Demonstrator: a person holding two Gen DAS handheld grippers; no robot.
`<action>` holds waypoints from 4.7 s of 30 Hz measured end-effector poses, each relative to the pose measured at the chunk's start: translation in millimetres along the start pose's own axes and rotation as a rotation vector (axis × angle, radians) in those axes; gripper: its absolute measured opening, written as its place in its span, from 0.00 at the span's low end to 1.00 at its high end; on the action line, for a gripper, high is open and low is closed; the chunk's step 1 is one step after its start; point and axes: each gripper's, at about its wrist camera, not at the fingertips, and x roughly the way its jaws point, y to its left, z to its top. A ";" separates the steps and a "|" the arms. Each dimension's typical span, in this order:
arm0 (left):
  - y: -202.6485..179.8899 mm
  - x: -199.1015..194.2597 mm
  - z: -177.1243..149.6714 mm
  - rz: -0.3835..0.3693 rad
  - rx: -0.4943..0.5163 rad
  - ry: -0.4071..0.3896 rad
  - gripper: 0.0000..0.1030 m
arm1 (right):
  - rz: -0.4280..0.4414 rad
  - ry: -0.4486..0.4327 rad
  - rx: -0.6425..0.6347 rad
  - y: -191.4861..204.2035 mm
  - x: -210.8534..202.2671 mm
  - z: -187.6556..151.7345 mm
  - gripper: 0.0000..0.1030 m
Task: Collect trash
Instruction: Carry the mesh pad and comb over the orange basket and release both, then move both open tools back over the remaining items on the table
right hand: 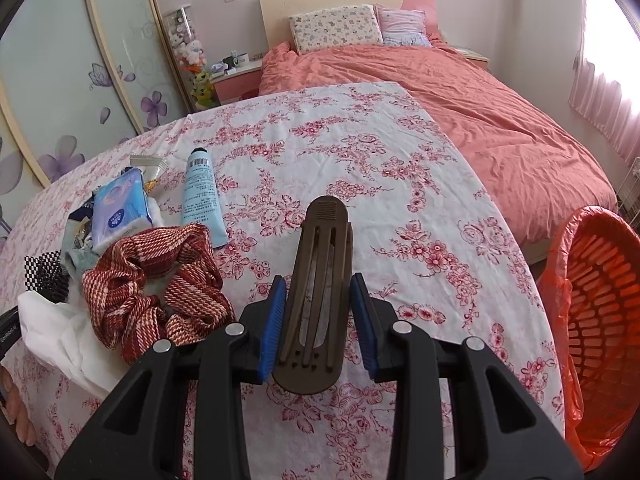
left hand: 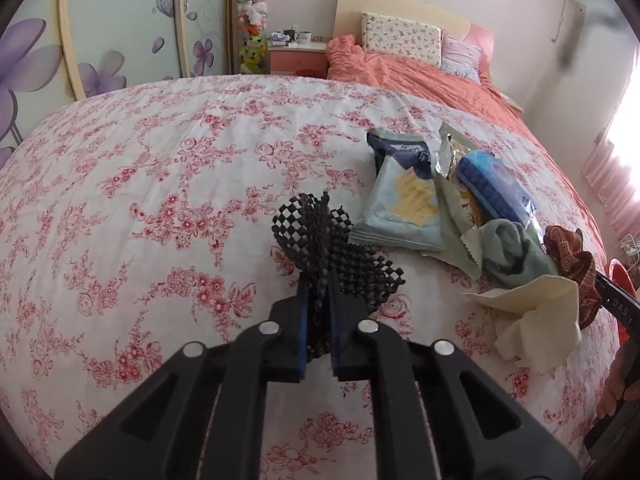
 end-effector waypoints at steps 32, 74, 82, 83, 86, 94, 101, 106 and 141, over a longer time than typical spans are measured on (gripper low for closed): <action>-48.8 -127.4 26.9 -0.089 0.061 -0.246 0.08 | 0.022 -0.225 0.012 -14.7 -98.9 12.6 0.32; -406.6 -114.6 -49.7 -0.611 0.502 -0.103 0.08 | -0.196 -0.359 0.311 -202.9 -160.8 -29.6 0.32; -443.2 -71.7 -56.9 -0.586 0.515 -0.029 0.35 | -0.151 -0.322 0.410 -238.8 -140.1 -28.3 0.36; -443.6 -65.5 -57.5 -0.564 0.512 -0.026 0.42 | -0.149 -0.315 0.416 -242.6 -137.8 -29.4 0.43; -437.3 -56.6 -57.3 -0.522 0.510 -0.023 0.44 | -0.166 -0.304 0.427 -246.7 -136.7 -36.7 0.48; -385.1 -55.3 -48.1 -0.409 0.471 -0.069 0.55 | -0.220 -0.287 0.377 -236.3 -138.5 -35.3 0.50; -319.8 -70.9 -36.9 -0.321 0.413 -0.134 0.61 | -0.213 -0.284 0.281 -197.0 -141.0 -25.9 0.54; -257.2 -83.4 -25.1 -0.250 0.328 -0.167 0.64 | -0.181 -0.274 0.208 -159.0 -137.7 -20.0 0.54; -49.1 -43.9 -31.2 -0.083 -0.010 -0.066 0.36 | 0.136 -0.079 -0.093 49.5 -34.9 -20.6 0.63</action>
